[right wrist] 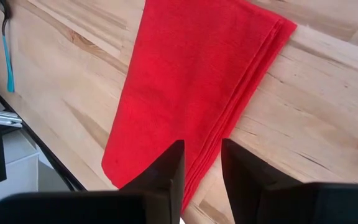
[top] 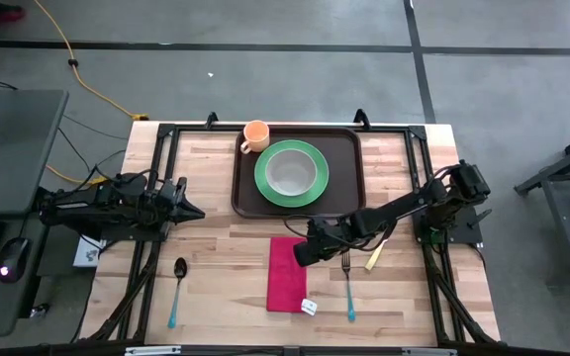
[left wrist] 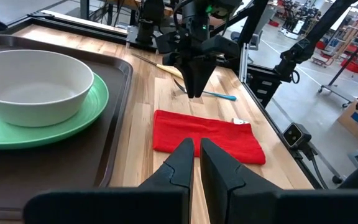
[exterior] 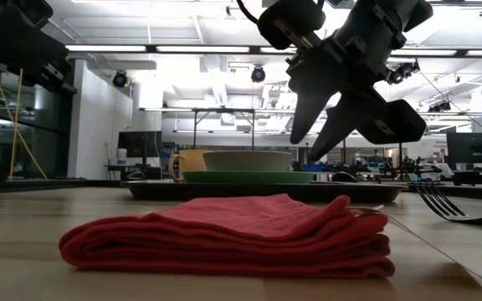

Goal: Set up tray
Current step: Put the red table napkin on the brown tray to the right of the green plate

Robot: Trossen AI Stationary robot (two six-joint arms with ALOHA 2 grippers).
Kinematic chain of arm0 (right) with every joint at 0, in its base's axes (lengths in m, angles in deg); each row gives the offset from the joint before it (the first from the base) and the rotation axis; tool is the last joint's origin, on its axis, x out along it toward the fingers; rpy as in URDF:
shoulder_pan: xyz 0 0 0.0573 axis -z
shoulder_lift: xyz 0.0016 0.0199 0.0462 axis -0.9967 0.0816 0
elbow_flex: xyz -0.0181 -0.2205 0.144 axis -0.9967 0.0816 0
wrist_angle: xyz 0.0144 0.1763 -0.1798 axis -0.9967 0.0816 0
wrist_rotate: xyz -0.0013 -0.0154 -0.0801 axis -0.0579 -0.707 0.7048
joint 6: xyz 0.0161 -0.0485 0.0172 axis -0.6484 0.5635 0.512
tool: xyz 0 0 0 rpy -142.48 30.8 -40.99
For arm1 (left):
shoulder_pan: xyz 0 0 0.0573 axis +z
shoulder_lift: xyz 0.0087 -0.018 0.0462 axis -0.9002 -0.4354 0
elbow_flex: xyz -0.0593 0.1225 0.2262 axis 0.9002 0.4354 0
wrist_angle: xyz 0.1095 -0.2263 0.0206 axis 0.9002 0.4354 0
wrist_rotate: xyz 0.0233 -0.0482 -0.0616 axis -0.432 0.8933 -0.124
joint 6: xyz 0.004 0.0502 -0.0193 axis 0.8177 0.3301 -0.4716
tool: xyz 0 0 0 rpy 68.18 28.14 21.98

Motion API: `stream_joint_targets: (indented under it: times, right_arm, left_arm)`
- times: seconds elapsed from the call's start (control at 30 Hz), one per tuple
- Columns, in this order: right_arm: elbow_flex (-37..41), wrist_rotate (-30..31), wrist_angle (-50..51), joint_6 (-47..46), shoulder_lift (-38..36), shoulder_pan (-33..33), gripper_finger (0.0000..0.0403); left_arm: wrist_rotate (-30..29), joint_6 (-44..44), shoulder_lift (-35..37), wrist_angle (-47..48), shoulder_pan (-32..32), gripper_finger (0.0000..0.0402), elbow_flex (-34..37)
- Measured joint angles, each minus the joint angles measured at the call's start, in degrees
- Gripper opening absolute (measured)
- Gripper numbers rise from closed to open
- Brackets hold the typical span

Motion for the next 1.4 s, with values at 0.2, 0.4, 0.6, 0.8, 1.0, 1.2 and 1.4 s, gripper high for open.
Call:
stream_joint_targets:
  times: [0.2,0.4,0.6,0.8,1.0,1.2,1.4]
  right_arm:
    - [0.0,0.06,0.0,0.02,0.0,0.0,0.0116]
    - [0.0,0.59,-3.0,0.54,0.0,-0.28,0.0139]
    - [0.0,0.7,-4.53,3.41,0.0,-1.77,0.014]
    - [0.0,0.6,-3.35,0.59,1.0,-1.84,0.014]
    - [0.02,-2.3,-6.88,-0.68,4.26,-0.98,0.014]
    - [0.02,-5.08,-7.35,-1.21,6.03,0.46,0.014]
    - [0.01,-1.66,-6.89,-1.08,6.01,0.82,0.014]
  left_arm:
    - [0.0,-0.01,0.0,0.0,-0.01,0.0056,0.0]
    - [-0.03,-0.01,-0.01,0.0,0.01,0.0056,0.0]
    - [-0.03,-0.03,0.0,0.0,0.01,0.0056,0.0]
    - [-0.03,-0.03,0.0,0.0,-0.01,0.0056,0.02]
    - [-0.08,-0.18,-0.02,-0.04,0.0,0.0056,0.02]
    - [-0.09,-1.04,-0.02,0.0,-0.01,0.0056,0.02]
    - [-0.07,-1.05,-0.02,0.02,-0.01,0.0056,0.02]
